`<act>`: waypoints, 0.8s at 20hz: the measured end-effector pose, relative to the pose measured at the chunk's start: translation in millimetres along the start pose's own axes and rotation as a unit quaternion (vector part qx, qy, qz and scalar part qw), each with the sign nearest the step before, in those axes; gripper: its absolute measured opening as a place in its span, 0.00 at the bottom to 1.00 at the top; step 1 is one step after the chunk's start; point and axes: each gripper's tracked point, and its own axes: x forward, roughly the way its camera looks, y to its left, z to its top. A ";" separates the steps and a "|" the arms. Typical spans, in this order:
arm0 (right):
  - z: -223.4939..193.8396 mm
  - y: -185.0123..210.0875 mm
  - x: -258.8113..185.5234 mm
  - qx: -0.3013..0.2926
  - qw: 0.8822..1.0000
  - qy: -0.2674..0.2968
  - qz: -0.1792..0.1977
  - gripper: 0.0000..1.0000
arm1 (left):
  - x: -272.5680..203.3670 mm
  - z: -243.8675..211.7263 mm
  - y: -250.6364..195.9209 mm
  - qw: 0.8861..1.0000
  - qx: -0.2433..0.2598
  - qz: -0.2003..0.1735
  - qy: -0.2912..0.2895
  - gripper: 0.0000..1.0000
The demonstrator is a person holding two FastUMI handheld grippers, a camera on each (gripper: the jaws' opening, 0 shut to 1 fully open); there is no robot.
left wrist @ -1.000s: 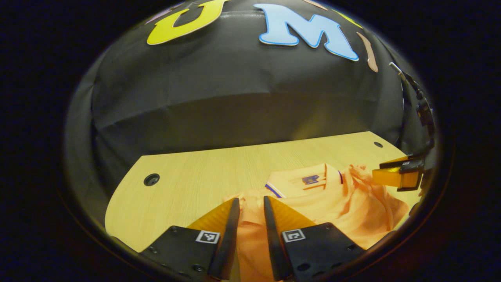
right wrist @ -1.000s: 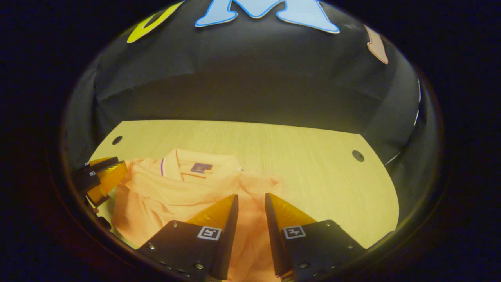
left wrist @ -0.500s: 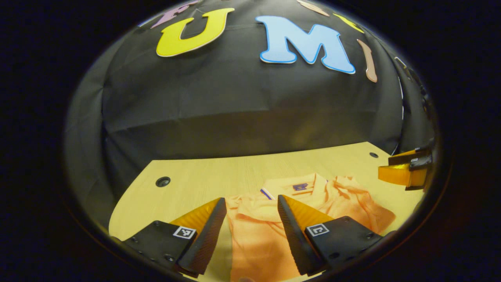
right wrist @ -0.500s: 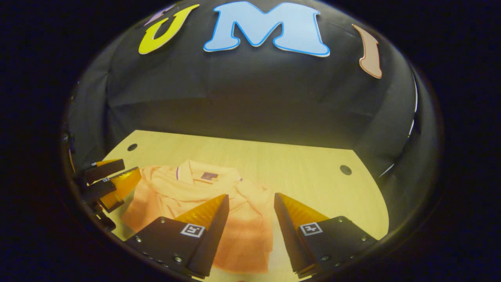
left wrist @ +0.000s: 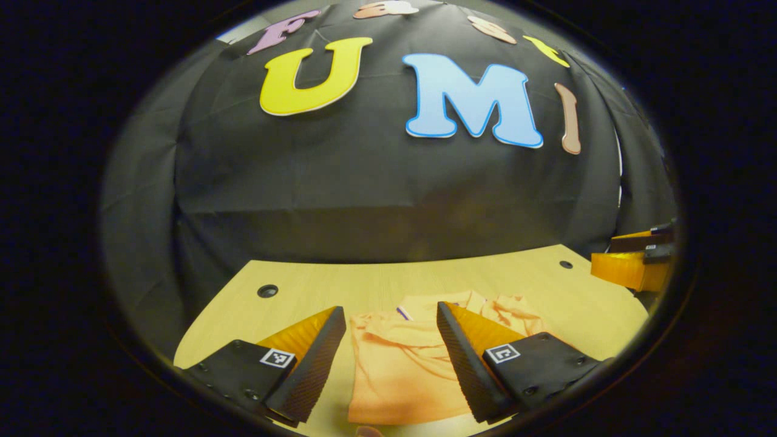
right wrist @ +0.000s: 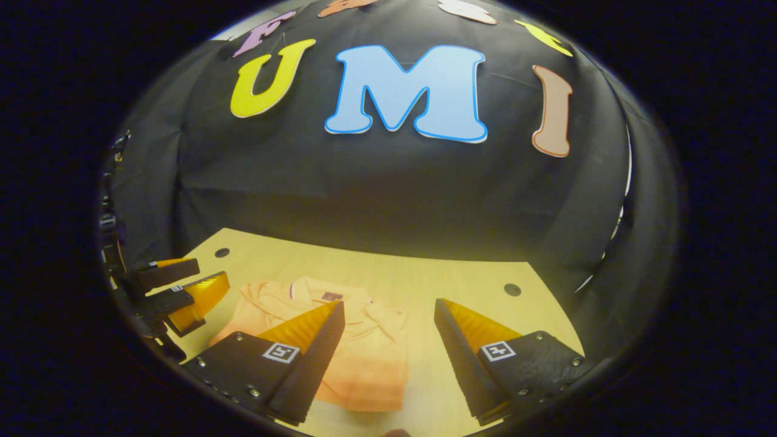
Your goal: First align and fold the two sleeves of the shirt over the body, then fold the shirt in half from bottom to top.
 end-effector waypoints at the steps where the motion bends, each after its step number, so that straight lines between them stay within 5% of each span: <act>1: 2.7 -0.6 -8.0 -0.003 1.000 -0.009 -0.001 0.93 | -7.9 3.5 -3.7 1.000 0.002 -0.001 -0.007 1.00; 16: 24.5 -0.6 -134.9 -0.039 0.991 -0.124 0.032 0.93 | -143.6 34.6 -44.8 0.995 -0.016 0.024 -0.095 0.99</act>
